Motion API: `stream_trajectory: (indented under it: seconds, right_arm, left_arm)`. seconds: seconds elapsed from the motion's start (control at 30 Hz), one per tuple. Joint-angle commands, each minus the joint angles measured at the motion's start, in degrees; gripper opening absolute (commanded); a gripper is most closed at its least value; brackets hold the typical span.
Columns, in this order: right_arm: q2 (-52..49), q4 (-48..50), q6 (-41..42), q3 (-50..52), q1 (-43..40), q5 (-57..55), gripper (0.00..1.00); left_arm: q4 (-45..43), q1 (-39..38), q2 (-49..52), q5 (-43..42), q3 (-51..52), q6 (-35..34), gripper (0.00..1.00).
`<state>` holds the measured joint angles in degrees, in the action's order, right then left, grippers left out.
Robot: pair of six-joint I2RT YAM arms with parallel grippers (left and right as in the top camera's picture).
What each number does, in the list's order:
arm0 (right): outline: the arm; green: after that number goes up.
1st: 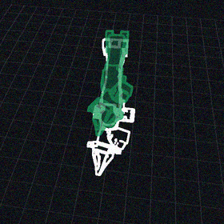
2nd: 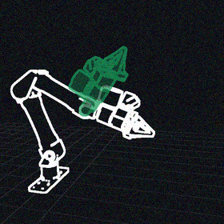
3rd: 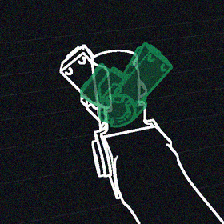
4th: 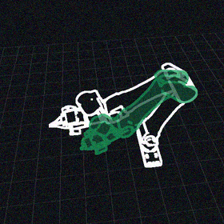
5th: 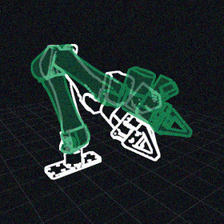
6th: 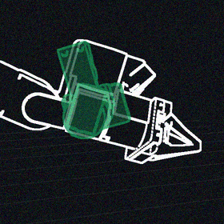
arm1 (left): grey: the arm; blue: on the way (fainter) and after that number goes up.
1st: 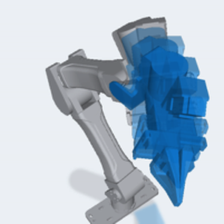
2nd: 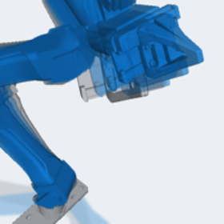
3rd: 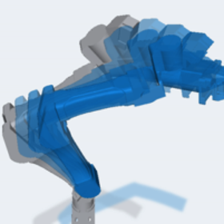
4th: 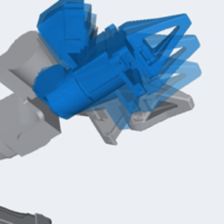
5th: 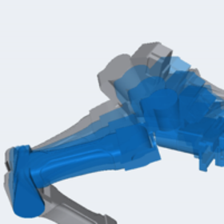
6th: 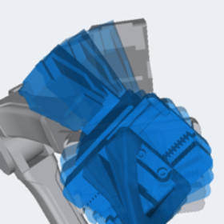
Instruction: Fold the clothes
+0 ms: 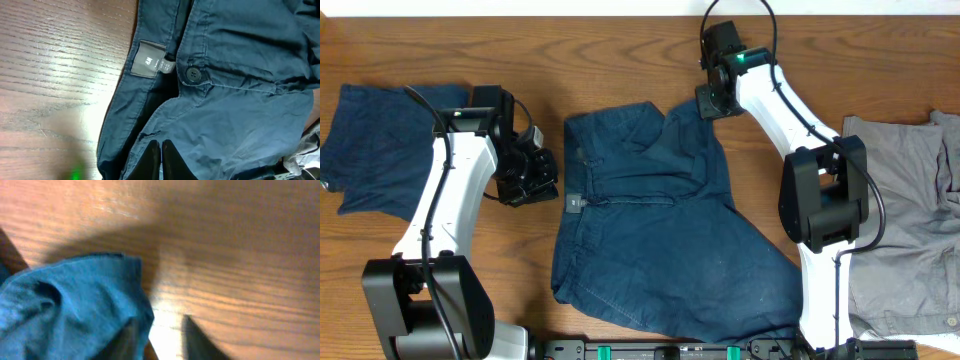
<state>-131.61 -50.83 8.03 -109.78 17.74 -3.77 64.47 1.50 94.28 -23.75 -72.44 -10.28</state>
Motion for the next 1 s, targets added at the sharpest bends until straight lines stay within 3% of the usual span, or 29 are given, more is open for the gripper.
stream_trajectory:
  seconds: [0.0,0.1,0.53,0.6,0.7,0.97]
  right_arm:
    - [1.2,1.0,-1.5,-0.2,0.4,0.8,0.47]
    - [1.2,2.0,-1.5,0.0,0.4,0.9,0.53]
    - [1.2,11.5,-4.5,8.2,0.4,4.5,0.52]
    - [1.2,12.5,-4.5,9.5,0.4,4.5,0.44]
    - [1.4,12.5,-4.5,9.7,0.7,4.5,0.03]
    - [10.6,9.6,-3.8,9.6,0.5,4.4,0.01]
  left_arm:
    - [0.1,0.2,0.1,0.5,0.3,0.1,0.06]
    - [0.1,0.2,0.1,0.5,0.3,0.1,0.06]
    - [-0.3,0.2,0.1,0.5,0.3,-0.1,0.06]
    - [-0.3,0.2,0.1,0.5,0.3,-0.1,0.06]
    - [-0.3,0.2,0.1,0.5,0.3,-0.1,0.06]
    - [-0.5,0.2,0.1,0.5,0.3,-0.1,0.06]
